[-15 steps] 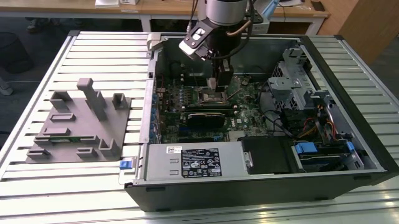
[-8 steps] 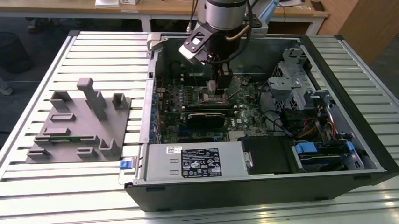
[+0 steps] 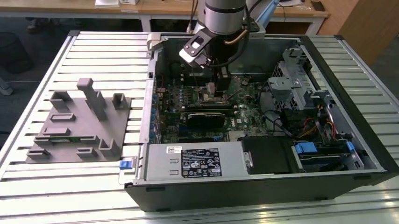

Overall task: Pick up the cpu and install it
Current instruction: 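Place the cpu into insertion slot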

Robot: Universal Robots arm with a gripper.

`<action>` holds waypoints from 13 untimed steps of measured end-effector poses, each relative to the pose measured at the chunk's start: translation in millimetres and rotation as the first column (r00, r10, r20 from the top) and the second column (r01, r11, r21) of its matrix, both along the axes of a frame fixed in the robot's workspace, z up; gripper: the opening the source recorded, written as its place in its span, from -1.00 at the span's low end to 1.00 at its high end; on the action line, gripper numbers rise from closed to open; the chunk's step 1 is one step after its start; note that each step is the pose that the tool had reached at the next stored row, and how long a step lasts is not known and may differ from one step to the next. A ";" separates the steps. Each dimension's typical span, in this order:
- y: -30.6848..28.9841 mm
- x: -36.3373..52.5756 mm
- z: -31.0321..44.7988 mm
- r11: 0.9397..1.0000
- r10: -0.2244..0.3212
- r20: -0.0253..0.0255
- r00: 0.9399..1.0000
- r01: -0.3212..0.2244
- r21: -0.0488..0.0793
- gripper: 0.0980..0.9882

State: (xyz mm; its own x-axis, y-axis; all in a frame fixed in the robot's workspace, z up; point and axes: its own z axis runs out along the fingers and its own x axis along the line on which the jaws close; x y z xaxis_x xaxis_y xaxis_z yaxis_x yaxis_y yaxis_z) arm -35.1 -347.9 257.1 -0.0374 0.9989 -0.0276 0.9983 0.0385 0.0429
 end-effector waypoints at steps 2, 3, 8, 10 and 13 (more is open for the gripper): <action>3.7 0.0 -2.7 1.000 0.000 0.000 1.000 0.000 0.000 0.00; 5.6 0.0 -3.8 1.000 0.000 0.000 1.000 0.000 0.000 0.00; 12.5 0.0 -9.8 1.000 0.000 0.000 1.000 0.000 0.000 0.00; 13.1 -0.1 -12.6 1.000 0.000 0.000 1.000 0.000 -0.001 0.00; 14.7 -0.1 -16.5 1.000 0.000 0.000 1.000 0.000 -0.001 0.00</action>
